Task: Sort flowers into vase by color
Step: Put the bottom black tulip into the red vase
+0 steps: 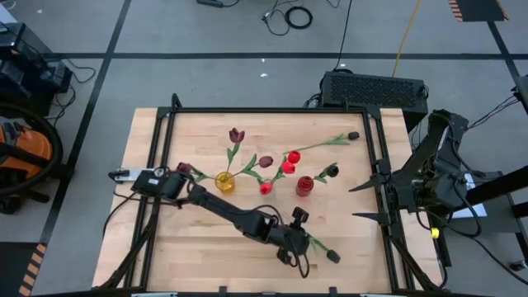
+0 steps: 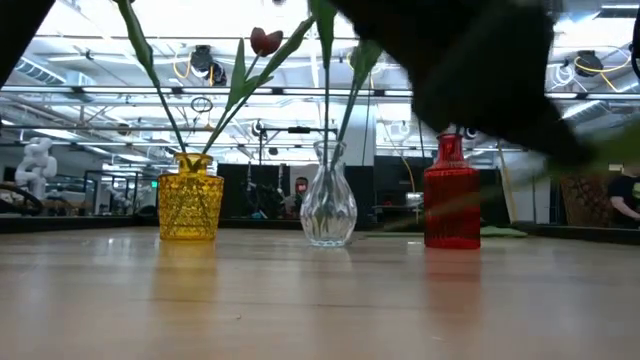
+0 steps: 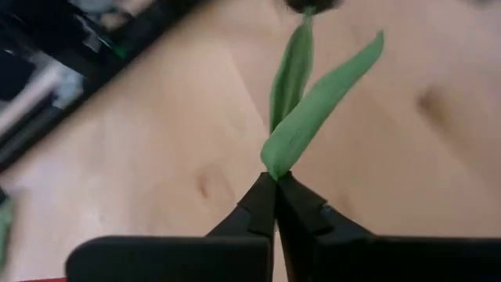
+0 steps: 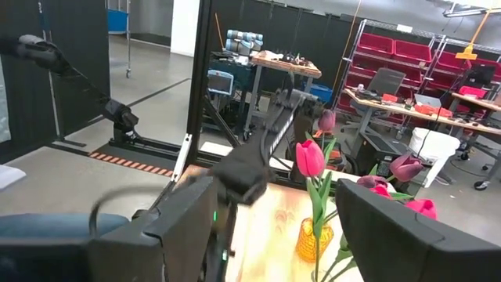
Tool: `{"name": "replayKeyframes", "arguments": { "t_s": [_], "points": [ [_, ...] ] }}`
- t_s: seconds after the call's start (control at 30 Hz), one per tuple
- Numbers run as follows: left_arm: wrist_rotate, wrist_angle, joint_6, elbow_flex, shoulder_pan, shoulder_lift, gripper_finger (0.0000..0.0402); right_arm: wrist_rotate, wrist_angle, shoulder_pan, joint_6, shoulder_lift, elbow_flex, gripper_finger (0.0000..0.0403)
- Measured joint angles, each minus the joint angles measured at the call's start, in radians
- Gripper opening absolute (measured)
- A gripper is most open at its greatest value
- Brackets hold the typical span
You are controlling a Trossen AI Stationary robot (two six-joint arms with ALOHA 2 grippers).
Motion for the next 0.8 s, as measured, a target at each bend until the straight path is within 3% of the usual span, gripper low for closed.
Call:
{"name": "replayKeyframes", "arguments": {
  "t_s": [0.23, 0.47, 0.67, 0.8],
  "points": [
    [0.015, 0.087, -0.046, 0.003, -0.058, -0.110, 0.0009, 0.000, -0.002, 0.000, -0.005, 0.000, 0.000, 0.0258],
    [0.025, 0.206, -0.066, 0.002, -0.084, -0.128, 0.0009, 0.000, -0.001, -0.001, -0.002, 0.000, 0.000, 0.0258],
    [0.086, 0.361, -0.109, 0.000, -0.109, -0.143, 0.0009, 0.000, -0.006, -0.001, 0.002, 0.000, 0.000, 0.0258],
    [0.208, 0.400, -0.164, 0.000, -0.134, -0.220, 0.0009, 0.001, -0.006, -0.002, 0.008, 0.014, 0.000, 0.0258]
  ]
}}
